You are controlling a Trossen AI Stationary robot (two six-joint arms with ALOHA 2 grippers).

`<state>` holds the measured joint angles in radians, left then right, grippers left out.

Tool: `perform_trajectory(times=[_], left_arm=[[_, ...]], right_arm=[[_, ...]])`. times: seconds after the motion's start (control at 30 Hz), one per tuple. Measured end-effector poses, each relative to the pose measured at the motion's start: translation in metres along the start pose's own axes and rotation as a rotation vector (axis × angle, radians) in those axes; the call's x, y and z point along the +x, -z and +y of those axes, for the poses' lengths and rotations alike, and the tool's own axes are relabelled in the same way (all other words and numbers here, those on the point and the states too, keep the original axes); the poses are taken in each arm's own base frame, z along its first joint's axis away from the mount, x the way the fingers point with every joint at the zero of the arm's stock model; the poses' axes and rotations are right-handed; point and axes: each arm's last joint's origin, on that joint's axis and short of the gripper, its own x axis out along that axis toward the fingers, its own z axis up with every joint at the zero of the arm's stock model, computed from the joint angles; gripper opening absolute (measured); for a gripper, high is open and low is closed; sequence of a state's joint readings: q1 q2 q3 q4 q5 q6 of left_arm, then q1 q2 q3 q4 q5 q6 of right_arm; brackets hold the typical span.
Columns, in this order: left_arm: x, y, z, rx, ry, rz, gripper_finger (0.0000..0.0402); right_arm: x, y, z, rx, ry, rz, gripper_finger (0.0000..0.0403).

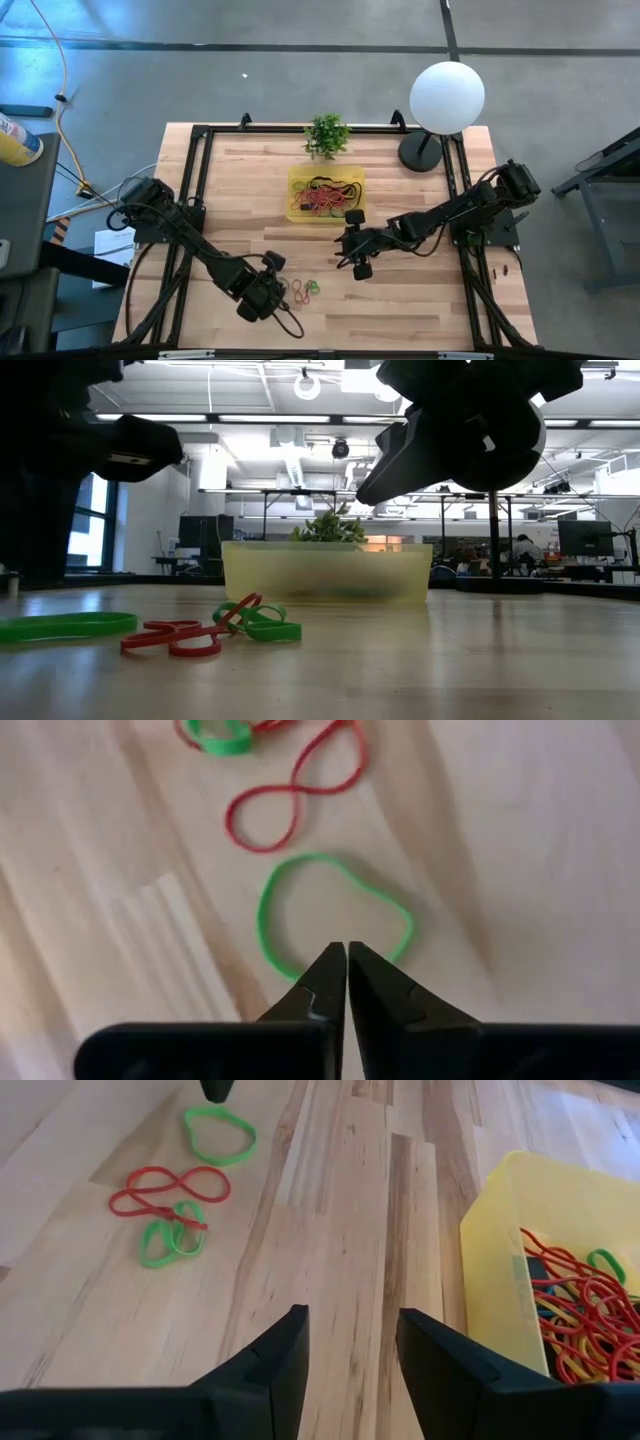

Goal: Pick and place rubber bands into bin
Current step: Put the green rubber band into the yellow bin

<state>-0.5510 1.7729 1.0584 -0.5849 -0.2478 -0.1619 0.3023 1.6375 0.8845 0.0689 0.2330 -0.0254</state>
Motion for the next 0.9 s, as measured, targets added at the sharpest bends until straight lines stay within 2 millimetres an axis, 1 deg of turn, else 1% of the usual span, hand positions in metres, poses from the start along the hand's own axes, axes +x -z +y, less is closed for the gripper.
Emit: perform_trajectory(times=[0.13,0.4,0.53,0.67,0.9], left_arm=[[0.0,0.0,0.001,-0.001,-0.027,0.002,0.0025],[0.0,0.001,0.002,0.019,-0.05,0.001,0.0092],[0.01,0.002,0.006,0.016,-0.049,0.036,0.0114],[0.021,0.001,0.014,0.019,-0.031,0.058,0.0126],[0.025,0.0,0.026,0.015,-0.036,0.067,0.0121]], right_arm=[[0.0,0.0,0.0,0.001,0.0,-0.001,0.0142],[0.0,0.0,0.0,0.001,-0.001,-0.002,0.0142],[0.0,0.0,0.0,0.002,-0.001,-0.003,0.0142],[0.0,0.0,0.0,0.008,-0.001,-0.004,0.0142],[0.0,0.002,0.001,0.02,-0.002,0.019,0.0142]])
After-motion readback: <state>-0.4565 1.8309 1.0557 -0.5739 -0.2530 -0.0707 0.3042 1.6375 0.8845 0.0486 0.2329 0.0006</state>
